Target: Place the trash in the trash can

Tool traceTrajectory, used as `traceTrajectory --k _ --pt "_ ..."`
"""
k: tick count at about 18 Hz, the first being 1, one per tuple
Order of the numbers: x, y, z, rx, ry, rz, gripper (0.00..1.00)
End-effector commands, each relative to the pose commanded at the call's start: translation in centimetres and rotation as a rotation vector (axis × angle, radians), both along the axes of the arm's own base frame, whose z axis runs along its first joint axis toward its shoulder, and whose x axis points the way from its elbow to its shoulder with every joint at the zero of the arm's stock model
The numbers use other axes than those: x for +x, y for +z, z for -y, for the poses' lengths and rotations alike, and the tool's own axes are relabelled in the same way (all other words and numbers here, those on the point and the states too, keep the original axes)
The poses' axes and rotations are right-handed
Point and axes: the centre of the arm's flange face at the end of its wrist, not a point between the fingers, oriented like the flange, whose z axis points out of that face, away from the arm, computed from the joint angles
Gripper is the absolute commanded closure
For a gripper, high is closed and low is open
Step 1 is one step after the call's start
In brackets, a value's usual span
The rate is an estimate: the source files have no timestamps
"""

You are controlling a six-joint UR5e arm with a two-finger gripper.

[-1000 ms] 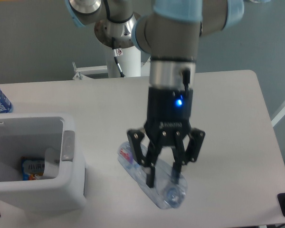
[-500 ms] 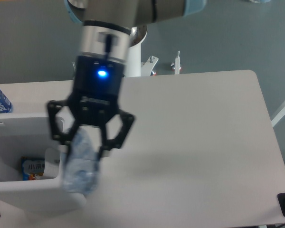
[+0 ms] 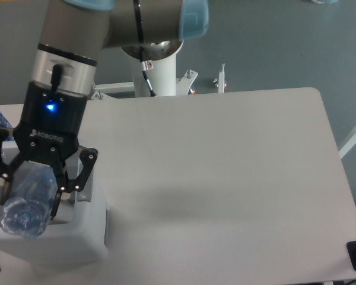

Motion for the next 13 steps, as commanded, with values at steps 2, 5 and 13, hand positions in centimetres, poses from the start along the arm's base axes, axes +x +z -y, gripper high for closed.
traceTrajectory --k 2,5,13 --pt "-0.1 -0.1 0.1 -0.004 0.005 0.001 0.00" --pt "-2.0 -0.2 0.6 -0.006 0.037 -0.003 0.00" --pt "-18.1 0.3 8.2 -0.024 0.275 -0.092 0.00"
